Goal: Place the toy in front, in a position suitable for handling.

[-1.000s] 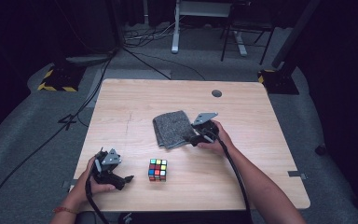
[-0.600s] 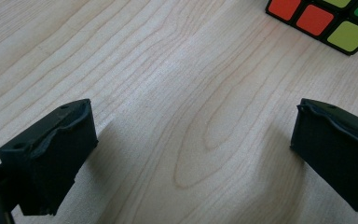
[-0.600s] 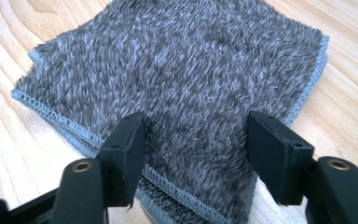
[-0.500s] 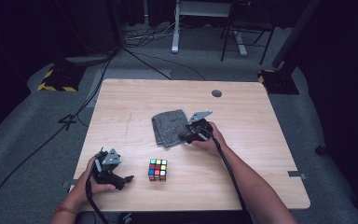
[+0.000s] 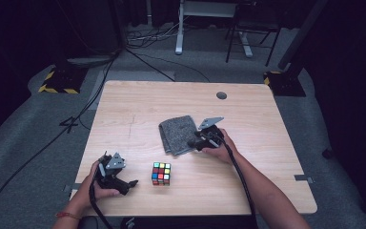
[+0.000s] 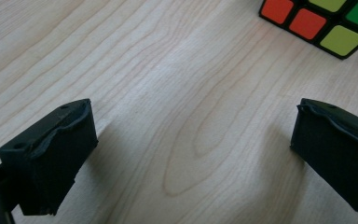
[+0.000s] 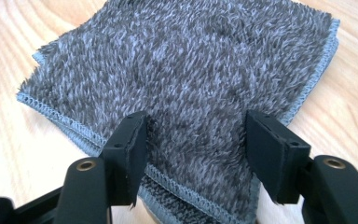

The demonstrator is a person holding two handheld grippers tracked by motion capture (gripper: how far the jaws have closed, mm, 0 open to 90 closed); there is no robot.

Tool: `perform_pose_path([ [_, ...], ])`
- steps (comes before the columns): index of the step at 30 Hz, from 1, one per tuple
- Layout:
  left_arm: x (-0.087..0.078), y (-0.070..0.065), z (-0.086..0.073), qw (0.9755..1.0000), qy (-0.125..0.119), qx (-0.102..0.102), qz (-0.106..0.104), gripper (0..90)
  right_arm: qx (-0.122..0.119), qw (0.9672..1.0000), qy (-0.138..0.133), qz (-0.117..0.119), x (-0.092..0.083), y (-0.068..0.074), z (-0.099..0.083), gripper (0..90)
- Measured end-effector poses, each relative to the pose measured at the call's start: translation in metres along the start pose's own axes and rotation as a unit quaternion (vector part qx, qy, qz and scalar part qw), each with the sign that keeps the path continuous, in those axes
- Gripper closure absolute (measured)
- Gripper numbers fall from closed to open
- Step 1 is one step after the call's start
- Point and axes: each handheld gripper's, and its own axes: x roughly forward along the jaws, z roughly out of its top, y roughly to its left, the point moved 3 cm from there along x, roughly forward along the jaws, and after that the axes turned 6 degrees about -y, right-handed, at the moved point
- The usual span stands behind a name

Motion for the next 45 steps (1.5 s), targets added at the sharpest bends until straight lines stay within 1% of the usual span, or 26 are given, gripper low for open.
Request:
perform_pose_path([
  [1, 0.0, 0.0, 0.0, 1.0, 0.0, 0.0, 0.0, 0.6, 0.0, 1.0, 0.0, 0.0, 0.0, 0.0, 0.0, 40.7],
  [2, 0.002, -0.004, 0.002, 1.0, -0.001, 0.005, -0.007, 0.5, 0.0, 1.0, 0.001, -0.001, -0.005, 0.001, -0.004, 40.6],
  [5, 0.005, -0.009, 0.004, 0.9998, 0.0, 0.015, -0.016, 0.5, 0.001, 1.0, 0.005, 0.0, -0.014, 0.002, -0.01, 40.6],
  [7, 0.006, -0.012, 0.005, 0.9997, -0.001, 0.016, -0.019, 0.6, 0.001, 1.0, 0.005, -0.002, -0.017, 0.002, -0.013, 40.6],
  [8, 0.008, -0.016, 0.007, 0.9994, 0.0, 0.023, -0.024, 0.5, 0.001, 1.0, 0.007, -0.001, -0.026, 0.003, -0.019, 40.7],
  [12, 0.013, -0.024, 0.012, 0.9988, 0.0, 0.032, -0.036, 0.5, 0.001, 0.9999, 0.017, -0.003, -0.043, 0.005, -0.031, 40.6],
  [19, 0.021, -0.035, 0.019, 0.9978, 0.0, 0.045, -0.049, 0.5, 0.005, 0.9999, 0.014, -0.007, -0.077, 0.011, -0.057, 40.4],
  [23, 0.028, -0.041, 0.025, 0.9969, 0.001, 0.053, -0.059, 0.4, 0.008, 0.9997, 0.018, -0.012, -0.096, 0.014, -0.071, 40.1],
  [27, 0.035, -0.042, 0.031, 0.9958, 0.0, 0.06, -0.069, 0.4, 0.012, 0.9994, 0.026, -0.019, -0.12, 0.016, -0.088, 38.8],
  [28, 0.035, -0.042, 0.031, 0.9958, 0.0, 0.06, -0.069, 0.4, 0.012, 0.9994, 0.026, -0.019, -0.12, 0.016, -0.088, 38.8],
  [29, 0.036, -0.042, 0.033, 0.9955, -0.001, 0.063, -0.071, 0.4, 0.014, 0.9992, 0.028, -0.024, -0.132, 0.016, -0.097, 38.4],
  [31, 0.04, -0.043, 0.037, 0.9951, 0.001, 0.065, -0.074, 0.4, 0.024, 0.999, 0.026, -0.028, -0.146, 0.015, -0.108, 38.1],
  [33, 0.043, -0.045, 0.039, 0.995, 0.0, 0.065, -0.076, 0.4, 0.026, 0.9986, 0.029, -0.035, -0.156, 0.014, -0.115, 37.2],
  [34, 0.043, -0.045, 0.039, 0.995, 0.0, 0.065, -0.076, 0.4, 0.026, 0.9986, 0.029, -0.035, -0.156, 0.014, -0.115, 37.2],
  [35, 0.047, -0.047, 0.043, 0.9947, 0.0, 0.068, -0.078, 0.4, 0.033, 0.9982, 0.03, -0.04, -0.163, 0.014, -0.119, 34.2],
  [36, 0.049, -0.048, 0.044, 0.9945, 0.0, 0.069, -0.079, 0.4, 0.035, 0.9979, 0.028, -0.046, -0.168, 0.014, -0.12, 32.6],
  [38, 0.051, -0.049, 0.047, 0.9939, 0.001, 0.073, -0.083, 0.4, 0.033, 0.998, 0.02, -0.049, -0.173, 0.015, -0.117, 35.6],
  [40, 0.056, -0.051, 0.051, 0.9934, 0.001, 0.075, -0.086, 0.4, 0.029, 0.9979, 0.001, -0.058, -0.176, 0.015, -0.108, 32.9],
  [41, 0.057, -0.052, 0.053, 0.9931, 0.002, 0.076, -0.089, 0.7, 0.027, 0.9977, -0.014, -0.06, -0.176, 0.016, -0.102, 32.1],
  [43, 0.061, -0.053, 0.056, 0.9928, -0.001, 0.077, -0.091, 1.0, 0.019, 0.998, -0.028, -0.053, -0.172, 0.016, -0.092, 30.5],
  [45, 0.062, -0.054, 0.058, 0.993, -0.003, 0.075, -0.091, 2.1, 0.016, 0.9981, -0.029, -0.051, -0.17, 0.017, -0.089, 29.6],
])
